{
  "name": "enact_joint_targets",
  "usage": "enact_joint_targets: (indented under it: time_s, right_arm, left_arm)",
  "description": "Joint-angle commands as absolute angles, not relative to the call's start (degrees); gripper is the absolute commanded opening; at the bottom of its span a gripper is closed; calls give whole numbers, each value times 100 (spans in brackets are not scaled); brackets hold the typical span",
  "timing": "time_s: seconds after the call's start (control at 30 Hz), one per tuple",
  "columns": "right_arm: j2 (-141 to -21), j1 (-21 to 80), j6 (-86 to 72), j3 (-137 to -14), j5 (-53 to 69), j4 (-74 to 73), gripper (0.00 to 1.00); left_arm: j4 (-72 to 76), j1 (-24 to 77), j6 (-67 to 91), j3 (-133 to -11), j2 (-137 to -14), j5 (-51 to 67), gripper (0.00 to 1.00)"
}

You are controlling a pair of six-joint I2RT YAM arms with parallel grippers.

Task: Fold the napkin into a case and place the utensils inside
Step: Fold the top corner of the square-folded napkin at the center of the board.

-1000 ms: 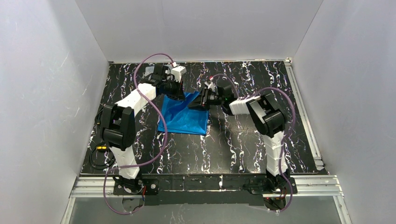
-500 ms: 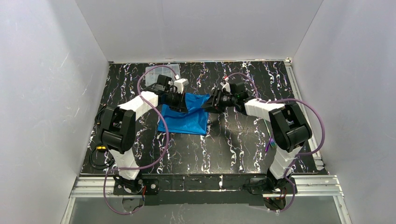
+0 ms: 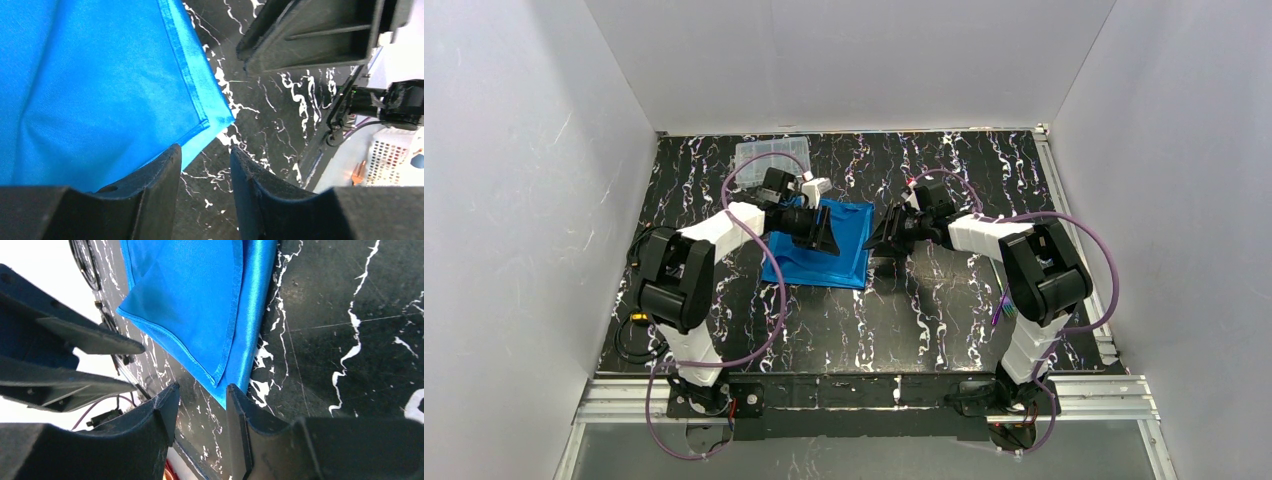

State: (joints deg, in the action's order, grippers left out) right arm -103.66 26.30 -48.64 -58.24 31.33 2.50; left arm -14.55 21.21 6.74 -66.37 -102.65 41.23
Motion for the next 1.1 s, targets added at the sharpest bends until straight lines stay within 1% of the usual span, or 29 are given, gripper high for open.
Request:
enact_joint_targets:
  time_s: [0.0, 0.1, 0.23, 0.37, 0.6, 1.07]
  right_arm:
    - [-10085, 2610, -4607, -5853, 2858, -114, 47]
    - [-10059, 2624, -4441, -6074, 2670, -391, 47]
    - [-10141, 2734, -4180, -6526, 2450, -770, 44]
    - [-10361, 2997, -4030, -6849, 2356, -1037, 45]
    - [-10457, 3378, -4407, -6520, 2287, -663, 45]
    - [-10701, 3620, -4916, -6064, 2320, -46, 40]
  left_arm:
    - [-1974, 2042, 576, -6779, -9669, 4433, 41]
    - [-2265, 1837, 258, -6961, -9589, 4367, 41]
    - [-2643, 1557, -345, -7204, -9543, 4002, 39]
    - [-2885, 1458, -1167, -6979, -9402, 3562, 36]
    - [-3397, 1276, -2386, -6522, -9478, 3294, 31]
    - [-3184, 1195, -2757, -6092, -9788, 2824, 21]
